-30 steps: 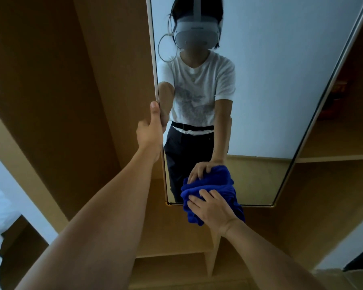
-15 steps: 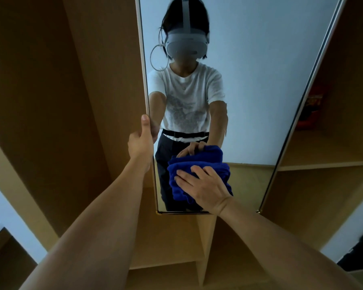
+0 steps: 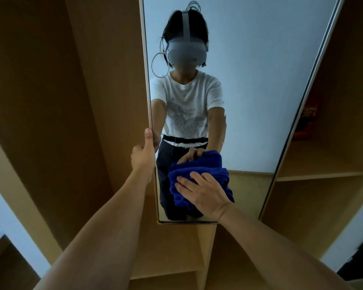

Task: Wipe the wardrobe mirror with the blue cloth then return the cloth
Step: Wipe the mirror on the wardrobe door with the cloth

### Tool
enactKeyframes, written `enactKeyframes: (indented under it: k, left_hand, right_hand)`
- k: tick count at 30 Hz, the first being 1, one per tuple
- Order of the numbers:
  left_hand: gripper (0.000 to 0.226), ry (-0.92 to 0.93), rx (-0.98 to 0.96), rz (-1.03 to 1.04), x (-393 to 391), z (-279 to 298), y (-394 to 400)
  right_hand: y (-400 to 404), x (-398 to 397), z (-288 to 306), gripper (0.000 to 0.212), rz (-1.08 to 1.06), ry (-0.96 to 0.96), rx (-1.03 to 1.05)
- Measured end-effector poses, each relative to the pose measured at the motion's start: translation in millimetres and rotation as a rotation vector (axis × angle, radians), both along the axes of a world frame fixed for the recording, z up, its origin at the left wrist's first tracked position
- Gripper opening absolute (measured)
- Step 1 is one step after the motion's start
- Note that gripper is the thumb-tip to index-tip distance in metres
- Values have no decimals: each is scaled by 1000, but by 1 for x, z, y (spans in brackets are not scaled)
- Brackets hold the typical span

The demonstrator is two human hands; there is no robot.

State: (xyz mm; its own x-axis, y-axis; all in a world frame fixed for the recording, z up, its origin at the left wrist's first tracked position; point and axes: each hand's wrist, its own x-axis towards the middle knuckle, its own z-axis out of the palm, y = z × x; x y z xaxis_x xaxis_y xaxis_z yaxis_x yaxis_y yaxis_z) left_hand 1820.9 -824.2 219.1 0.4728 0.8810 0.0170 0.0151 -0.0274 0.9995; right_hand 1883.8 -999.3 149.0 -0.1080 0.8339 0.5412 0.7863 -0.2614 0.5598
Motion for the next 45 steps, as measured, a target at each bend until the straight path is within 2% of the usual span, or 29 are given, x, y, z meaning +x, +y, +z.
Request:
enactKeyframes:
  k: [7, 10, 14, 16, 19, 21, 35, 38, 41, 45]
  left_hand:
    - [80, 15, -25, -24, -4, 13, -4]
    - [70, -9, -15, -23, -5, 21, 0]
    - [90, -103, -44, -28, -2, 58, 13]
    - [72, -151, -17, -37, 1, 82, 17]
    - [40, -127, 59, -37, 5, 99, 20]
    - [32, -113, 63, -27, 5, 98, 20]
    - [36, -39, 67, -53, -6, 112, 11]
    - [39, -85, 26, -29, -4, 128, 12]
    - [28, -144, 29, -11, -1, 156, 11]
    - [30, -119, 58, -13, -4, 170, 10]
  right_hand:
    - [5, 9, 41, 33, 11, -28, 138]
    - [5, 9, 52, 35, 17, -33, 195]
    - [6, 4, 51, 41, 20, -29, 147]
    - [7, 3, 54, 39, 6, -47, 112]
    - [8, 2, 65, 38, -3, -60, 113]
    - [9, 3, 74, 38, -13, -65, 123]
    - [18, 3, 162, 37, -7, -21, 293]
    - [13, 5, 169, 41, 20, -26, 247]
    - [9, 5, 171, 46, 6, -63, 164]
    - [12, 5, 186, 41, -2, -60, 223]
